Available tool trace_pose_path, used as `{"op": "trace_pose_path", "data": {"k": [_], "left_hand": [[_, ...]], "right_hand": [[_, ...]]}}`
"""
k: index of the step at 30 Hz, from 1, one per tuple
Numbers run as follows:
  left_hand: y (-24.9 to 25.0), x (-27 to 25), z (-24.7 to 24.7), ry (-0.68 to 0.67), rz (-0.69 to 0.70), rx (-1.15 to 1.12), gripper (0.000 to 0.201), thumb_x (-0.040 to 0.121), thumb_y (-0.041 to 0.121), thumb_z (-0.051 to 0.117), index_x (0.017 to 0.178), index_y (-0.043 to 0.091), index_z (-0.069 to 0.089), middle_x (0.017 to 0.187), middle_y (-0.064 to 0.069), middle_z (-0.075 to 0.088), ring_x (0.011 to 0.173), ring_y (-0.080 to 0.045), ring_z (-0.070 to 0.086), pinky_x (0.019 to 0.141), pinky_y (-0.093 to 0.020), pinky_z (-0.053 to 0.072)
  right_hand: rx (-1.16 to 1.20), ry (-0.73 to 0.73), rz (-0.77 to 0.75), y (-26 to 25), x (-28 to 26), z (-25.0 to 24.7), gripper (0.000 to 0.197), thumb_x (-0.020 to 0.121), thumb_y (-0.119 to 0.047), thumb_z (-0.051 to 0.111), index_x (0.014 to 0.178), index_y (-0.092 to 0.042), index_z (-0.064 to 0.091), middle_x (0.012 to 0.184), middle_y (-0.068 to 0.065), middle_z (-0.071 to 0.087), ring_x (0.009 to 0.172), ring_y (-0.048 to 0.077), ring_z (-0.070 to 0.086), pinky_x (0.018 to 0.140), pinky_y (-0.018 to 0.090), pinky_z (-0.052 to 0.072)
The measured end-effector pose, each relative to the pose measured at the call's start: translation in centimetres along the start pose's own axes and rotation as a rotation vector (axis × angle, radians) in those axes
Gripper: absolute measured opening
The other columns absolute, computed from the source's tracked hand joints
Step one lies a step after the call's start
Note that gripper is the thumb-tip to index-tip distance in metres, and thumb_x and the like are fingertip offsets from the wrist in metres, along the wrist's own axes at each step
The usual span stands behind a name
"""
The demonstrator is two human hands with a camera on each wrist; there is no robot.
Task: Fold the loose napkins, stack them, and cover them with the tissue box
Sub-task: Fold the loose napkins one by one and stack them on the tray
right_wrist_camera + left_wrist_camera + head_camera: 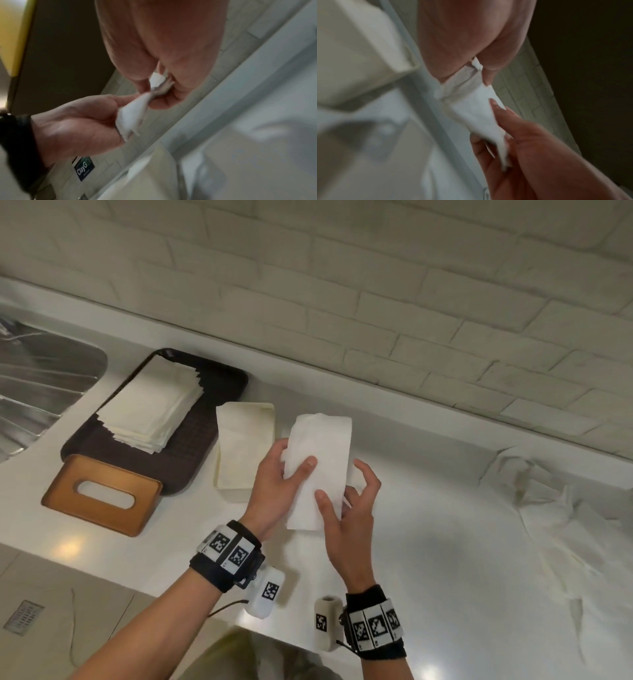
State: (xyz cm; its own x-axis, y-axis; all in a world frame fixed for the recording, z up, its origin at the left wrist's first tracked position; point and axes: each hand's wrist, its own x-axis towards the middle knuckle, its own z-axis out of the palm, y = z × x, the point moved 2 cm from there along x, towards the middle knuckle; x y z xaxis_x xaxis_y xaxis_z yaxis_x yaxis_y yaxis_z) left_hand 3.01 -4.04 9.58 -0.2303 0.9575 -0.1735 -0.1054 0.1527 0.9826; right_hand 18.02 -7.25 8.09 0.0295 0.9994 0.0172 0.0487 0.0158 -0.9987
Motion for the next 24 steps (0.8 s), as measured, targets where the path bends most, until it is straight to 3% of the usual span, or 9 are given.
{"op": "trace_pose_path", "data": {"k": [2,4,6,9,11,13,15,19,24], "left_hand": [[2.2,2.5,-3.2,0.016,0.022,0.0,0.04,0.099,0.028,0.078,0.132,0.024,0.057,0.11,-0.005,0.082,0.099,-0.025,0.08,0.08,-0.044,0.066],[3.6,5.5,-6.3,0.055,0.051,-0.004,0.047,0.097,0.02,0.08,0.137,0.02,0.054,0.109,-0.005,0.083,0.1,-0.025,0.08,0.083,-0.044,0.065],[4.5,8.8,-9.9,0.118,0.079,0.062,0.051,0.095,0.015,0.082,0.139,0.018,0.056,0.108,-0.002,0.083,0.099,-0.021,0.08,0.084,-0.044,0.065],[3.8,13.3,-14.5,0.171,0.072,0.283,0.043,0.093,0.017,0.083,0.133,0.017,0.064,0.107,-0.003,0.081,0.097,-0.019,0.079,0.089,-0.045,0.065],[2.5,15.6,-16.5,0.176,0.072,0.545,0.036,0.094,0.023,0.082,0.127,0.015,0.07,0.11,-0.006,0.078,0.1,-0.024,0.074,0.092,-0.041,0.061],[1.2,17.0,-17.6,0.123,0.059,0.72,0.028,0.096,0.024,0.08,0.121,0.012,0.073,0.112,-0.008,0.075,0.102,-0.025,0.068,0.087,-0.034,0.053],[0.1,18.0,-17.9,0.059,0.041,0.768,0.025,0.095,0.024,0.081,0.115,0.009,0.074,0.107,-0.008,0.075,0.098,-0.021,0.065,0.085,-0.033,0.05],[-0.6,19.1,-18.1,0.084,0.07,0.78,0.019,0.088,0.018,0.088,0.103,0.01,0.079,0.087,-0.001,0.072,0.087,-0.018,0.067,0.094,-0.038,0.059],[-0.1,19.4,-17.8,0.013,0.172,0.751,0.026,0.082,0.015,0.091,0.103,0.015,0.076,0.079,0.002,0.072,0.071,-0.009,0.065,0.08,-0.03,0.058]], "right_hand": [[0.0,-0.023,-0.025,-1.4,0.9,2.8,0.06,0.105,-0.016,0.072,0.147,-0.032,0.033,0.101,0.004,0.081,0.092,0.021,0.08,0.079,0.037,0.065],[-0.064,-0.058,-0.057,-2.0,2.0,5.1,0.047,0.105,-0.016,0.071,0.137,-0.032,0.042,0.089,0.0,0.077,0.074,0.012,0.073,0.067,0.027,0.057],[-0.222,-0.071,-0.124,-2.0,3.7,8.0,0.029,0.105,-0.015,0.07,0.123,-0.029,0.053,0.079,-0.002,0.066,0.057,0.009,0.051,0.058,0.02,0.04],[-0.428,-0.104,-0.033,-0.4,6.7,12.3,0.014,0.104,-0.01,0.066,0.108,-0.022,0.06,0.083,0.004,0.066,0.053,0.008,0.048,0.055,0.015,0.037],[-0.548,-0.171,0.102,1.0,8.3,14.6,0.012,0.106,-0.009,0.06,0.109,-0.021,0.06,0.095,0.008,0.066,0.061,0.004,0.058,0.061,0.013,0.046],[-0.634,-0.227,0.22,2.2,9.1,16.2,0.012,0.107,-0.01,0.056,0.113,-0.02,0.061,0.116,0.011,0.062,0.086,0.021,0.072,0.079,0.031,0.062],[-0.744,-0.241,0.254,2.4,9.3,17.2,0.014,0.107,-0.01,0.055,0.118,-0.015,0.062,0.119,0.009,0.058,0.099,0.032,0.073,0.091,0.043,0.063],[-1.006,-0.214,0.185,2.2,9.1,18.1,0.016,0.106,-0.016,0.058,0.123,-0.015,0.059,0.121,0.008,0.062,0.103,0.03,0.07,0.088,0.04,0.06],[-1.219,-0.168,0.07,2.0,9.6,19.5,0.024,0.108,-0.027,0.06,0.13,-0.021,0.056,0.118,0.004,0.062,0.101,0.026,0.071,0.075,0.037,0.056]]}}
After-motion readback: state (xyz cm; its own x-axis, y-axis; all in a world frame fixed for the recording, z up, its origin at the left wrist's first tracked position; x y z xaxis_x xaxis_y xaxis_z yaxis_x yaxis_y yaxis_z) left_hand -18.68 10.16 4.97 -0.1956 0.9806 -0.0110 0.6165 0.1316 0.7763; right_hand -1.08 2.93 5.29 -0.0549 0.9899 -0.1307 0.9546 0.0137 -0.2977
